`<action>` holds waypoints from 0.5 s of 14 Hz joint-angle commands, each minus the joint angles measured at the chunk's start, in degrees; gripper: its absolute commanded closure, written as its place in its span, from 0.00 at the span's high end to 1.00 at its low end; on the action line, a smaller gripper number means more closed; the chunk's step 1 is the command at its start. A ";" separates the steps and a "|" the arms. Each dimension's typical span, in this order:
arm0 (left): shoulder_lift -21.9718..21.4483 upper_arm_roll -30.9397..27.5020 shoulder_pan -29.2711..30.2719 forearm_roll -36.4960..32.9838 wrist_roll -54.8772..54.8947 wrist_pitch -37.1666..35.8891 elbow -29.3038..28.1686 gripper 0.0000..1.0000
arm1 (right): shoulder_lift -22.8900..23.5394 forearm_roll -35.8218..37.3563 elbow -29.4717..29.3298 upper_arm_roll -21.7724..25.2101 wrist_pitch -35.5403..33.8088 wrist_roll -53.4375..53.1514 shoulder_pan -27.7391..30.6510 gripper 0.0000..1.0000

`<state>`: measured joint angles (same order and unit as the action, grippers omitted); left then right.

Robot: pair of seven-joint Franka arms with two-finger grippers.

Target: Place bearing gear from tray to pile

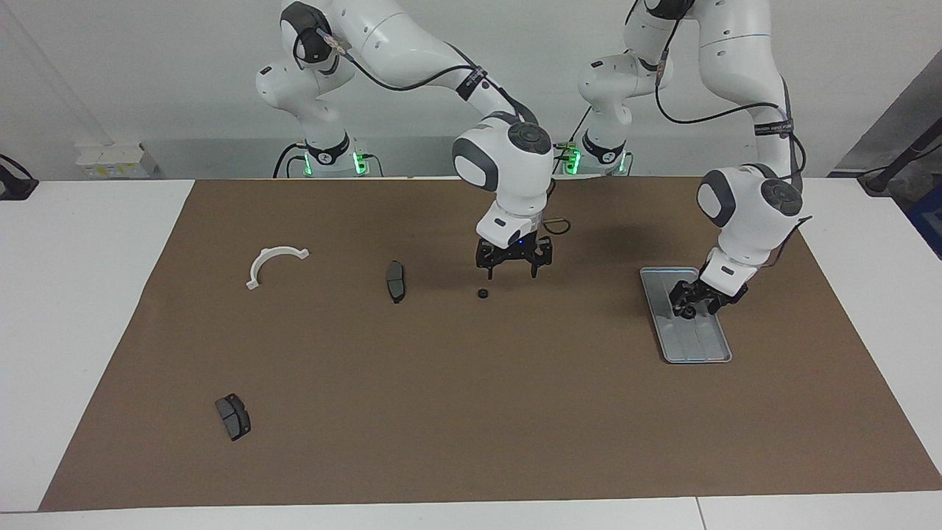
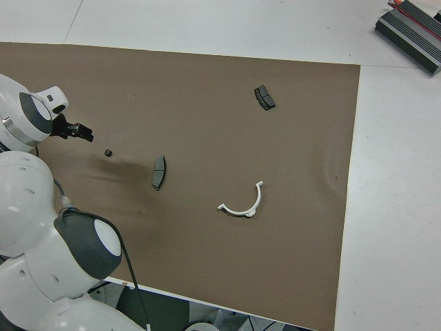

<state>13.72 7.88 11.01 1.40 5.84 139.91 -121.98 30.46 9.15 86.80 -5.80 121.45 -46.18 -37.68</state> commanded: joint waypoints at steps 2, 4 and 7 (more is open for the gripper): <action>-1.50 0.12 -0.38 -0.25 -1.62 1.33 -2.56 0.68 | 0.57 1.92 1.87 0.09 2.73 0.04 0.68 1.00; -1.59 0.20 -0.55 -0.25 -1.62 1.33 -2.91 0.58 | -0.04 1.75 5.64 0.09 4.66 0.30 0.68 1.00; -1.59 0.12 -0.73 -0.25 -1.62 1.33 -3.00 0.39 | -1.45 1.75 11.53 0.09 10.55 0.30 1.38 1.00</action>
<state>13.64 8.19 10.86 1.40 5.15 139.94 -122.79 30.95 9.86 93.13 -5.41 127.84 -46.11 -37.31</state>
